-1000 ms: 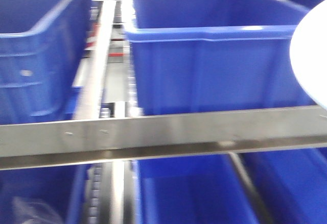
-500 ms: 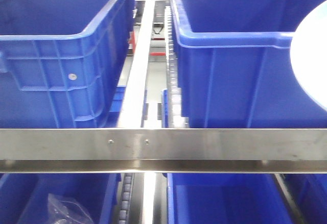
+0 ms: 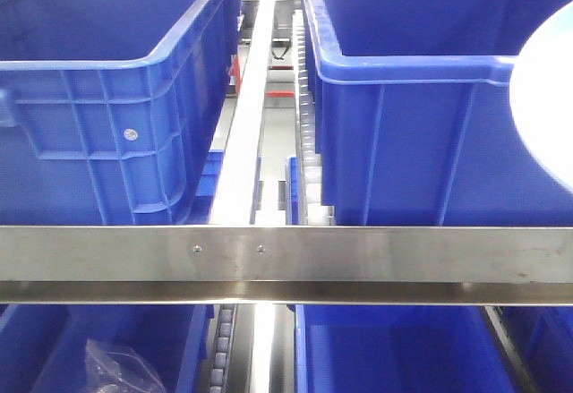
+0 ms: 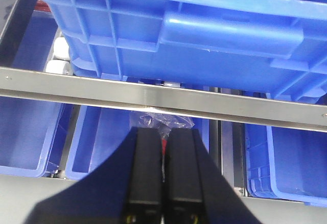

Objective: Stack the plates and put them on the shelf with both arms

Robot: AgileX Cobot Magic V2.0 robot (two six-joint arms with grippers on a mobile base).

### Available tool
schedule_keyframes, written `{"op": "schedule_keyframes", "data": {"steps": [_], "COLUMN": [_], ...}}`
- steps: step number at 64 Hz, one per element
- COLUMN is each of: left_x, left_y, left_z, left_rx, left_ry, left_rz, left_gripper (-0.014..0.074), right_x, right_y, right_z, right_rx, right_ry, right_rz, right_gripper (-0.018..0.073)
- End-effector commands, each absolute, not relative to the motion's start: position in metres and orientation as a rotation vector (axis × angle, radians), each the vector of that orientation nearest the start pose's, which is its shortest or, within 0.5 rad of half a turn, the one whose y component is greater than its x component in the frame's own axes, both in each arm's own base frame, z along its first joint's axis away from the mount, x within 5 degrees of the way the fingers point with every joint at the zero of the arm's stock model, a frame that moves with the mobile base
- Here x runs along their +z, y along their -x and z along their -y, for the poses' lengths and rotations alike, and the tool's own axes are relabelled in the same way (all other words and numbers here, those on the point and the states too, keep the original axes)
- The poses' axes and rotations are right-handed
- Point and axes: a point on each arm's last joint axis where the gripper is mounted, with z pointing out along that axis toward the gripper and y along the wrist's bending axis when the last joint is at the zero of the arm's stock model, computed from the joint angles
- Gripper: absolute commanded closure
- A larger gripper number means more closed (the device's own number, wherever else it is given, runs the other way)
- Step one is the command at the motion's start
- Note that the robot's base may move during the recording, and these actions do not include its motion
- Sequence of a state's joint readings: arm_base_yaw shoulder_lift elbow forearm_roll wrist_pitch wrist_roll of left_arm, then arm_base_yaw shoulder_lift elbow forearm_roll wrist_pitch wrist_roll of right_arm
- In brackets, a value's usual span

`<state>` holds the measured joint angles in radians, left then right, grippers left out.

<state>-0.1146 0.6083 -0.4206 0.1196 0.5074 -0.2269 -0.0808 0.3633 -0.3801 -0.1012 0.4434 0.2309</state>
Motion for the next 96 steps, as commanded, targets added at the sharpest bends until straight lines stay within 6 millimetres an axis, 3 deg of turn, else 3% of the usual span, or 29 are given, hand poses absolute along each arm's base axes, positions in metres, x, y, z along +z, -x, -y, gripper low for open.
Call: {"op": "schedule_keyframes", "data": {"steps": [1,51,63,76,92,96], "left_x": [0.275,0.275,0.275,0.275,0.275,0.275], "left_y": [-0.121,-0.121,-0.121,-0.121,-0.121,-0.121], "left_z": [0.009,0.009,0.009,0.009,0.009,0.009], "left_rx": [-0.092,-0.092,-0.092,-0.092,-0.092,-0.092], "left_ry": [0.043,0.043,0.043,0.043,0.043,0.043], "left_rz": [-2.082,-2.082,-2.082,-2.082,-2.082,-2.082], "left_gripper": [0.0507,0.0507,0.0507,0.0507,0.0507,0.0507], "right_x": [0.295,0.295,0.31,0.348,0.39,0.392], "right_y": [-0.084,-0.084,-0.094,-0.144,-0.239,-0.264], "right_z": [0.011,0.011,0.01,0.012,0.019,0.021], "right_rx": [-0.004,-0.004,0.014,0.032,0.036,0.036], "right_ry": [-0.217,-0.217,-0.184,-0.157,-0.155,-0.157], "right_rz": [-1.775,-1.773,-1.632,-1.558,-1.581,-1.599], "right_gripper": [0.0502,0.0502,0.0502,0.0502,0.0502,0.0502]}}
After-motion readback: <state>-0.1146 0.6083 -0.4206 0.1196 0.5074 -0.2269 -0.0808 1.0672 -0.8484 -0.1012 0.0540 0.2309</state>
